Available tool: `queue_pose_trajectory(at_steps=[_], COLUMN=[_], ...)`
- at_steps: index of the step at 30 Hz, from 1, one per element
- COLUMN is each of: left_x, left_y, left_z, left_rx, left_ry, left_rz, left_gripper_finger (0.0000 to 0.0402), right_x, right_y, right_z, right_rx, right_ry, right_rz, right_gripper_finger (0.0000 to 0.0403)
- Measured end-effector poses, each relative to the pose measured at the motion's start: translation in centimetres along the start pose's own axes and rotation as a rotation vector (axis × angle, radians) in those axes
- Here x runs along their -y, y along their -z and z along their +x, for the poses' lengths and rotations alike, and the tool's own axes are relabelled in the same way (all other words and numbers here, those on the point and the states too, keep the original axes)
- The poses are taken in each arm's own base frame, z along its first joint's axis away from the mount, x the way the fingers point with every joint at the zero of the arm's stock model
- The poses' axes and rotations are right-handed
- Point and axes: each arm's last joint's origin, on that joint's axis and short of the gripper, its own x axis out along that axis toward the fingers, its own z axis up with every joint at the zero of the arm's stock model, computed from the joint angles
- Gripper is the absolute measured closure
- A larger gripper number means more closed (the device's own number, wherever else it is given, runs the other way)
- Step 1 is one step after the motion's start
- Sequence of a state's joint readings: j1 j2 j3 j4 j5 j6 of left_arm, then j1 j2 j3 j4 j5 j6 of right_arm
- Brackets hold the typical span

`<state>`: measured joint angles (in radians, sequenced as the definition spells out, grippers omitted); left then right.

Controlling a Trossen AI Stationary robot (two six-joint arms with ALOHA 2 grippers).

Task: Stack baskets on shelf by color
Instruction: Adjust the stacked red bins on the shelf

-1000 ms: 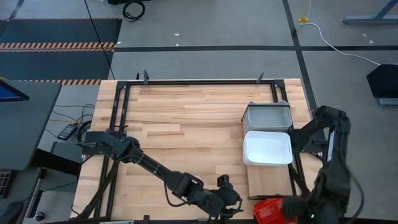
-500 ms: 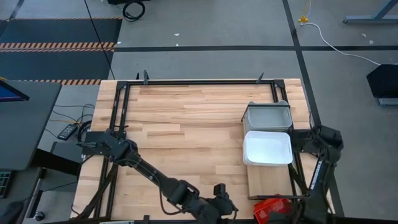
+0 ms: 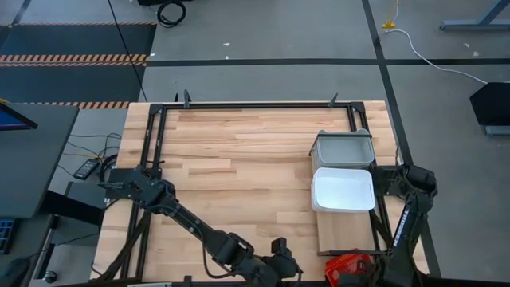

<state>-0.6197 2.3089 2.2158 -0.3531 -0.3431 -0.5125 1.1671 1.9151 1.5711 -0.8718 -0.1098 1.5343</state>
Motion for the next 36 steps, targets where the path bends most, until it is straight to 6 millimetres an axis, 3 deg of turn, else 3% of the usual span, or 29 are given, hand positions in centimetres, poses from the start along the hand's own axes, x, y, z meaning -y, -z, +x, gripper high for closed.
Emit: queue_pose_trajectory(at_steps=[7,14,25,36], left_x=[-0.1,-0.2,-0.3,-0.2], left_y=[0.3,0.4,0.4,0.4], left_z=[0.0,0.0,0.0,-0.1], left_rx=[-0.029,-0.038,-0.021,-0.022], left_ry=[-0.015,-0.021,-0.055,-0.054], left_rz=[0.012,0.017,0.019,0.019], left_gripper_finger=[0.023,0.023,0.023,0.023], right_x=[0.0,0.1,1.3,-0.7], right_y=[0.1,-1.4,-3.8,-3.6], right_z=[0.0,-0.1,-0.5,-0.4], right_rx=[0.044,0.123,0.139,0.12], right_ry=[0.006,0.038,0.141,-0.079], right_rz=[-0.215,-0.425,-0.391,-0.342], right_gripper_finger=[0.0213,0.0213,0.0213,0.0213])
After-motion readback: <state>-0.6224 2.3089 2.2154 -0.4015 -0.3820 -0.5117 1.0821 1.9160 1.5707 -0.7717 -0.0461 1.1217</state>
